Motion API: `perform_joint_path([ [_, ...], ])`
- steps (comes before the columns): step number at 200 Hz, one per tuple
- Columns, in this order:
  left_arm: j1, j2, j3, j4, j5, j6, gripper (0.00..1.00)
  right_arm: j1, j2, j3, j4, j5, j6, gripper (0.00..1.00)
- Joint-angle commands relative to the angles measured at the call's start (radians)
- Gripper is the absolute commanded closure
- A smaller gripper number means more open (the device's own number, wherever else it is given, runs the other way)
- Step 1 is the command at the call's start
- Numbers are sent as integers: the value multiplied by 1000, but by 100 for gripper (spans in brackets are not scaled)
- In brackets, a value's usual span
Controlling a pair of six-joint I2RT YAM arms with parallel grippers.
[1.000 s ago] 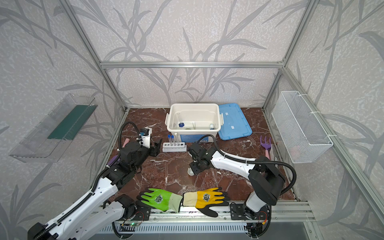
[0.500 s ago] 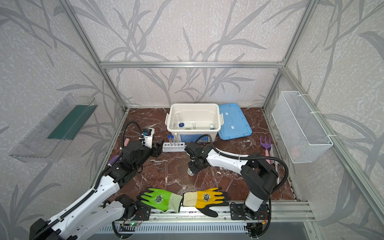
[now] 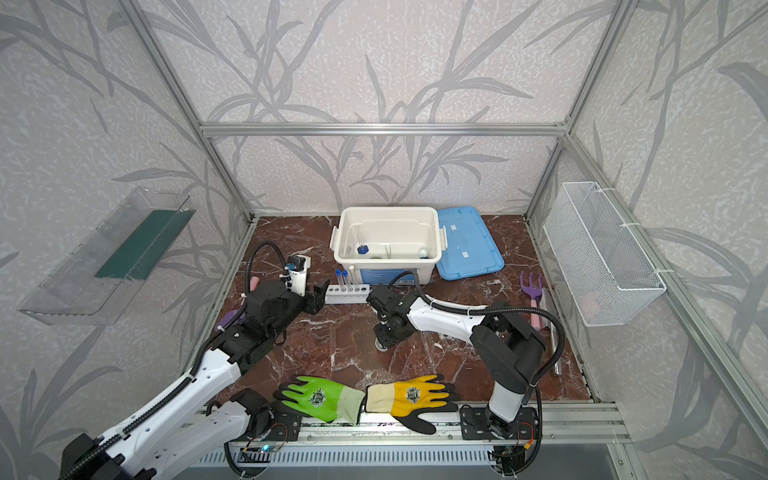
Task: Organize the chemistry lab equipment
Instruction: 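Lower the right gripper onto the white crucible near the gloves and grasp it, then lift the crucible and carry it over the white bin with the right gripper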
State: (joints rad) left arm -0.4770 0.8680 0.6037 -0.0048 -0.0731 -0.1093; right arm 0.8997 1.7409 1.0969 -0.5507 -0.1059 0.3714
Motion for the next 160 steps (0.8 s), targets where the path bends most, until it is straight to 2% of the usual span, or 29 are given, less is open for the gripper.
perform_joint_path([
  [1,5,2,33,5,5,-12,39,7,13,28,-20,-8,4,75],
  [31,6,12,34,6,8,-13,39,7,11,39,-31,-3,-3,82],
  [80,8,24,36,6,20,-17,39,6,18,59,-56,-5,-15,89],
  [133,10,28,42,-3,25,-13,40,6,20,68,-72,-6,-20,92],
  [160,11,32,47,-7,31,-12,40,0,18,128,-144,-2,-58,94],
])
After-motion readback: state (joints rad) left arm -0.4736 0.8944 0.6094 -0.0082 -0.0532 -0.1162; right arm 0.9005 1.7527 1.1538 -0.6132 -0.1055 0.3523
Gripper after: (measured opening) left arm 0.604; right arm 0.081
